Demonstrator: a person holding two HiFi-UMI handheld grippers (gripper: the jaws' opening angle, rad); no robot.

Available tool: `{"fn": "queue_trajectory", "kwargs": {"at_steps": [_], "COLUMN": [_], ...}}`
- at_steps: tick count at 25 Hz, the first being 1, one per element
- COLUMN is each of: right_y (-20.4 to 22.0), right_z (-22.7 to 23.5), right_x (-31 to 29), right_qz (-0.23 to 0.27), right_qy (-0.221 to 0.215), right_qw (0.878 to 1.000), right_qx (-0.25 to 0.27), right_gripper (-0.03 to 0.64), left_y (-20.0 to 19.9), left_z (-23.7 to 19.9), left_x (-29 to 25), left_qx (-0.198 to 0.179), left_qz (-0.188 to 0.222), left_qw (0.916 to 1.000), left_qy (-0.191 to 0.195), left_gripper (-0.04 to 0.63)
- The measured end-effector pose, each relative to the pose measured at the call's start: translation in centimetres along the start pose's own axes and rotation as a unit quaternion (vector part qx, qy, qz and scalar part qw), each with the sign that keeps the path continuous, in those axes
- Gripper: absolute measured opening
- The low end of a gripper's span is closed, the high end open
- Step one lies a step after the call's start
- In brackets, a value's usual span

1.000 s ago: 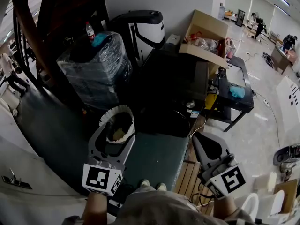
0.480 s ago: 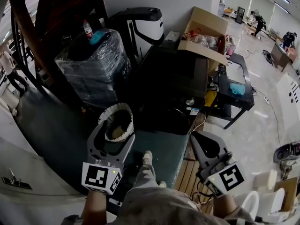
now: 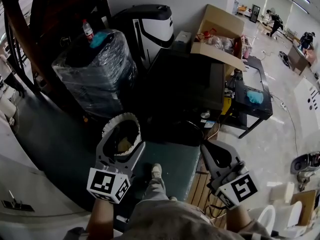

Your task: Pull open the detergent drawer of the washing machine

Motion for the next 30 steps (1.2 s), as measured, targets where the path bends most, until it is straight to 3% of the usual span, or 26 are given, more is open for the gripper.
{"fn": "queue_trajectory", "kwargs": {"at_steps": [6,12,15,19,23,30], "right_y": [1.0,1.9,2.4,3.3,4.3,6.3], "right_z": [2.4,4.7,5.9,7.3,8.7,10.3], "right_x": [-5.4,-11.2,-14.5,-18.6,-22.7,-29.0], "right_qz": [-0.027,-0.04,-0.054,-0.07,-0.088,-0.119], "right_qy": [0.005,0.002,0.003,0.008,0.007,0.007], "right_qw": [1.0,0.999,0.998,0.997,0.996,0.993], "right_qx": [-0.002,-0.01,-0.015,-0.022,-0.021,-0.025], "right_gripper": [0.034,0.034,0.034,0.034,0.034,0.034], "left_y": [2.1,5.1,6.6,9.0,11.2,15.8], "left_z": [-3.6,-7.3,-9.1,-11.1,-13.4,-17.0], "left_x": [-5.4,-11.2,-14.2,-18.0,-21.8,-26.9], "left_qx": [0.077,0.152,0.199,0.227,0.283,0.388], "left_qz": [-0.003,-0.02,-0.026,-0.045,-0.054,-0.064], "left_qw": [0.9967,0.9867,0.9773,0.969,0.952,0.9112], "left_qy": [0.027,0.053,0.068,0.087,0.104,0.123], "left_gripper": [0.376,0.376,0.376,0.376,0.376,0.376]}}
Point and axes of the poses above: the fingertips, and each gripper's own axes: x backward along the fingers, z to its right, y out of its underside, the point moved 2 cm from there along x, backward along the fingers, and after that the axes turned 2 degrees about x, right-handed, at the moved point
